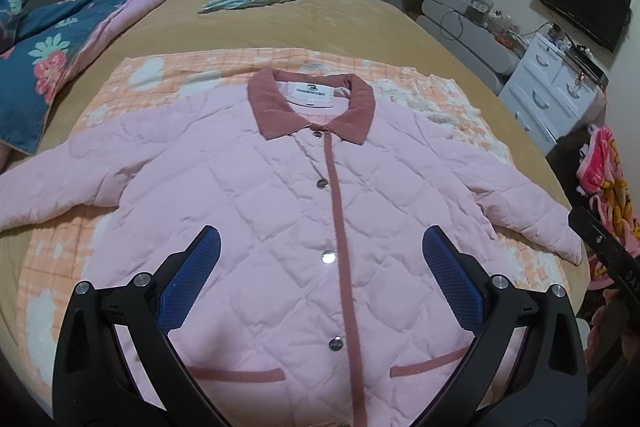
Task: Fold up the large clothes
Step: 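Move the right gripper toward the cuff of the sleeve nearest it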
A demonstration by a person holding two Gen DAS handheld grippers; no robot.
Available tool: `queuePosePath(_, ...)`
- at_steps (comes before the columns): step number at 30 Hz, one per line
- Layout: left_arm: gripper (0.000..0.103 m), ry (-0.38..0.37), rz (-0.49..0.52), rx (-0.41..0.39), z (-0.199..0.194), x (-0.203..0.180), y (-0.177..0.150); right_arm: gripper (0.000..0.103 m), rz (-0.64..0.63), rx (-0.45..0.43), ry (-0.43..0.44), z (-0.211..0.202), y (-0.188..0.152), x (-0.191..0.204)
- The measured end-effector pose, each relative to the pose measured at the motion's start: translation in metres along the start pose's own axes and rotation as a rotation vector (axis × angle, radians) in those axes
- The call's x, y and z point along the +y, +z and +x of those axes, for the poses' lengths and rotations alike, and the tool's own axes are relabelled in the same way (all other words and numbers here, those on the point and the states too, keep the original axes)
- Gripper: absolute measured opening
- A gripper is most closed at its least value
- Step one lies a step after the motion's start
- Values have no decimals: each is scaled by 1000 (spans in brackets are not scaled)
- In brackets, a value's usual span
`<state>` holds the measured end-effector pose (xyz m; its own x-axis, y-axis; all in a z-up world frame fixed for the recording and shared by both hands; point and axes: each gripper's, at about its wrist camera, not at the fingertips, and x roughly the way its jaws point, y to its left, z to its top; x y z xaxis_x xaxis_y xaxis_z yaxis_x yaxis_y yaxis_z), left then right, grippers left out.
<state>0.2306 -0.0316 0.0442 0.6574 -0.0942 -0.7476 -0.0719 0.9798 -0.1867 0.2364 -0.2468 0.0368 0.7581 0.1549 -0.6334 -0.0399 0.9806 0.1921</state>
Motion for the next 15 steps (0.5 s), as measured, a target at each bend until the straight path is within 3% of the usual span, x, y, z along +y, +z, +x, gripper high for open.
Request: queuePosePath(15, 95, -14, 44, 59, 49, -41, 11, 99, 145, -22, -97, 16, 10, -91)
